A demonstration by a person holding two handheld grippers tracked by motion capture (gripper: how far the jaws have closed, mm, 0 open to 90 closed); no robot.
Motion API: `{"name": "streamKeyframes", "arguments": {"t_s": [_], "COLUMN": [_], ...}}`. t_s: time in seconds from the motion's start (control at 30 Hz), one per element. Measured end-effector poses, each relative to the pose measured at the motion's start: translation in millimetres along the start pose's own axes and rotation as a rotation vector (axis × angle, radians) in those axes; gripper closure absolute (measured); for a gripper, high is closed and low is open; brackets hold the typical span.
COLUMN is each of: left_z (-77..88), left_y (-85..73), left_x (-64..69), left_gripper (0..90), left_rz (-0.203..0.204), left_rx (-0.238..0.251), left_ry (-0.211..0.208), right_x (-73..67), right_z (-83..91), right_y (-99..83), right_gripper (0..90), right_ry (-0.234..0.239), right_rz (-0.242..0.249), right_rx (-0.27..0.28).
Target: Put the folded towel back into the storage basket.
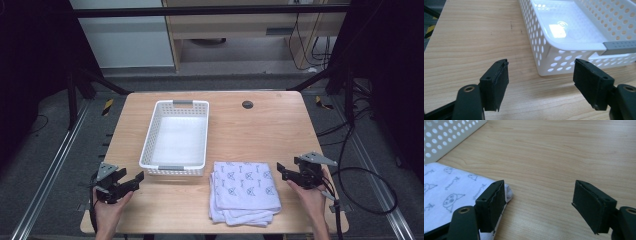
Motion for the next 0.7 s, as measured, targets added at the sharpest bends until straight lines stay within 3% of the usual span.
{"name": "streamKeyframes", "arguments": {"t_s": [0.3, 0.7], "left_z": [7.0, 12.2], "left_y": [3.3, 3.5], "left_x": [16.1, 47.4], "left_gripper": [31.0, 32.3], "left_rz": [-0.024, -0.1], "left_rx": [0.037, 0.054], "left_ry": [-0.018, -0.061], "right_x": [-6.5, -12.5], "right_z": [3.7, 4.7], "right_y": [1.8, 2.8], "right_gripper": [29.7, 30.2], "right_ry": [0.019, 0.035], "right_rz": [0.01, 0.033], "right_rx": [-0.003, -0.003]}}
Point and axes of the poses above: each handheld gripper's, and its own axes: z roughly backward along the jaws, y roughly out of its top, x roughly to its right, the point moved 7 cm from there along -z, roughly forward along the jaws, and after that the axes turned 7 degrees about y, right-handed, at the moved point
